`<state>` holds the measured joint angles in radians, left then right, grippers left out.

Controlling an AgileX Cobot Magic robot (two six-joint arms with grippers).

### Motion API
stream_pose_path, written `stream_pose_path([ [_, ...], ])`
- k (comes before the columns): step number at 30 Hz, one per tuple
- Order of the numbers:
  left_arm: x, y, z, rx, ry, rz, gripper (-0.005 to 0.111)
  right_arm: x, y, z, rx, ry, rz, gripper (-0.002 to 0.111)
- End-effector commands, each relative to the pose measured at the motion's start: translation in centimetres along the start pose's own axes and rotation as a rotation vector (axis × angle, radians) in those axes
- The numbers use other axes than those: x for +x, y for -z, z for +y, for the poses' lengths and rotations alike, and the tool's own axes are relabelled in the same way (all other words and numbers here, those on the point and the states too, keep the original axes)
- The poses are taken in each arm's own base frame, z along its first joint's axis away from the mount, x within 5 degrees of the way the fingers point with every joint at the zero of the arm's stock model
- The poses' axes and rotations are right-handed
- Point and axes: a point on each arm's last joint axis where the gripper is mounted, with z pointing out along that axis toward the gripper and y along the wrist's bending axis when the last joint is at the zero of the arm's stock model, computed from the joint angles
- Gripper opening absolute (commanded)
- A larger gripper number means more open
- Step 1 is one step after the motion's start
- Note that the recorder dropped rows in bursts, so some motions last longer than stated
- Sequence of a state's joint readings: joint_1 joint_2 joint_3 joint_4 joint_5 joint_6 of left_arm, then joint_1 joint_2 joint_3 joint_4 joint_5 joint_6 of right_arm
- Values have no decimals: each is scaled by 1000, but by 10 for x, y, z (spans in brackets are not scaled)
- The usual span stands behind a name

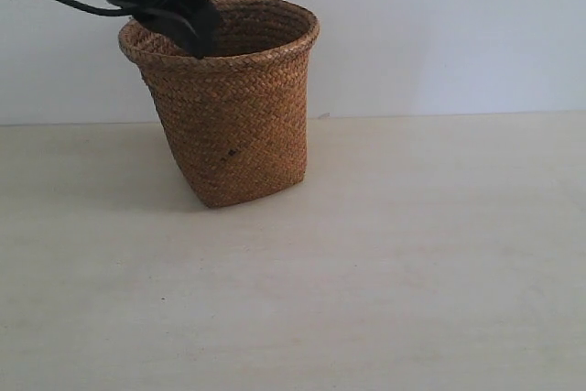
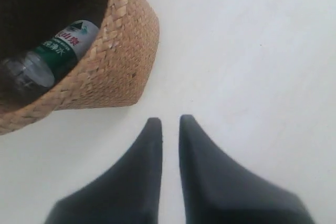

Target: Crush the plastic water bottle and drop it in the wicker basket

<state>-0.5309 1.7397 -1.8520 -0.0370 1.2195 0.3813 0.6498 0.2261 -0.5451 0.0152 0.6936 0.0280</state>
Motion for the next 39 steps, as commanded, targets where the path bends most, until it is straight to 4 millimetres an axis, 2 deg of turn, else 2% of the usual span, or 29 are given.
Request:
stream_pose_path([
  [1,1,7,-3,2,71,-14,4,1,0,0,1,2,-10,0],
  [5,5,26,-6,-5,66,-47,4,1,0,0,1,2,-10,0],
  [6,11,43,-8,-14,52,-72,4,1,0,0,1,2,-10,0],
  [11,38,83,-21,-17,49,-122,4,1,0,0,1,2,-10,0],
  [15,77,117,-37,-36,45,-156,4,1,0,0,1,2,-10,0],
  [20,122,152,-55,-94,89,-338,4,1,0,0,1,2,-10,0],
  [25,169,161,-73,-110,94,-388,4,1,0,0,1,2,-10,0],
  [31,221,164,-95,-78,191,-418,4,1,0,0,1,2,-10,0],
  [35,247,161,-105,-75,209,-422,4,1,0,0,1,2,-10,0],
  [39,263,170,-111,-86,205,-470,4,1,0,0,1,2,-10,0],
])
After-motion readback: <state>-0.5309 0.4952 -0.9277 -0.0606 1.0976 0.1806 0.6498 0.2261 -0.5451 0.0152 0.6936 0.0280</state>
